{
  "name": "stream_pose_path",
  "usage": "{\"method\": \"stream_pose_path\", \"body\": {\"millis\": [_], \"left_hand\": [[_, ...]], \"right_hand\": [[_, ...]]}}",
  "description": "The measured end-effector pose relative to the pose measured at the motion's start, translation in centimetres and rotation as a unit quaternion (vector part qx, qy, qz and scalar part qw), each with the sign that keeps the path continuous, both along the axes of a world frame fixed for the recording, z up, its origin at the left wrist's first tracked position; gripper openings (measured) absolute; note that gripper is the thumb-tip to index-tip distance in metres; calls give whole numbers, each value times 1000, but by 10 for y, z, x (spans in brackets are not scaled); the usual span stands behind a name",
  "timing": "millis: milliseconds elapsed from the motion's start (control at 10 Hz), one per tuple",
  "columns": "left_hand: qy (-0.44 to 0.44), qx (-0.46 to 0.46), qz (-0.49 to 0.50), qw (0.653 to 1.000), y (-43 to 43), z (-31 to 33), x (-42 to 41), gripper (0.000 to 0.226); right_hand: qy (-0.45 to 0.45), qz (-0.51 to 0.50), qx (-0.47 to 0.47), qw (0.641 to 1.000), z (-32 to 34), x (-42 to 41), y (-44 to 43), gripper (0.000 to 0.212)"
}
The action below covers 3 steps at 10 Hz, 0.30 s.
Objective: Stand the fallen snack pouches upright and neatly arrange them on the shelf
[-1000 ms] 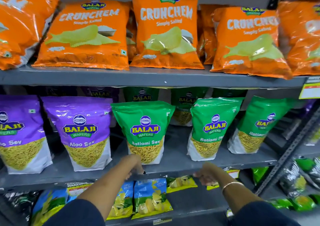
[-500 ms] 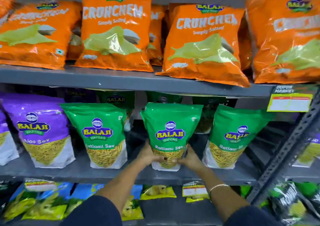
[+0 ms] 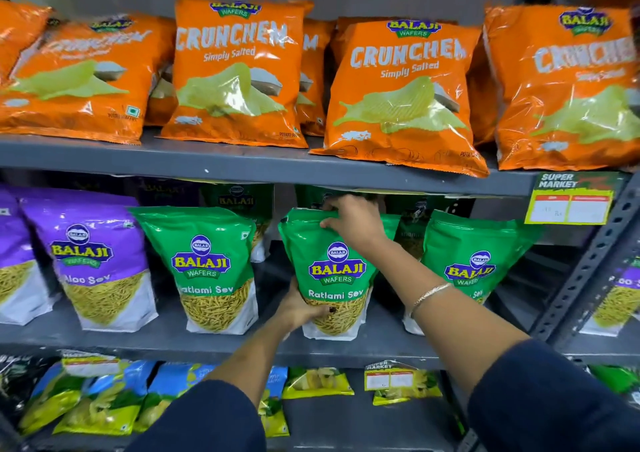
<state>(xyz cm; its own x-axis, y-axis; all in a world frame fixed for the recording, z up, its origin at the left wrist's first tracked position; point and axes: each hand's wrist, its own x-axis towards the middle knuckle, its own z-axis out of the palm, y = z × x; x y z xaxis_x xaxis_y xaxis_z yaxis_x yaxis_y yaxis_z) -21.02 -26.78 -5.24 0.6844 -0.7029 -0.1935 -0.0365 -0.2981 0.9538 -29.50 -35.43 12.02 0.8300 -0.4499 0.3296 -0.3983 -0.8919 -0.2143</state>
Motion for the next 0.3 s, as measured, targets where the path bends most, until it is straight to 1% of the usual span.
{"method": "stream_pose_path", "body": {"millis": [100, 200, 300], "left_hand": [[6, 7, -17, 1000, 2, 5, 1, 94], [-31, 22, -32, 999, 7, 7, 0, 98], [-117, 42, 2, 992, 14, 11, -1, 108]], "right_hand": [[-46, -23, 23, 998, 0, 3, -3, 37], [-137, -33, -44, 989, -12, -12, 9, 34], [-207, 34, -183, 960, -27, -20, 20, 30]]}}
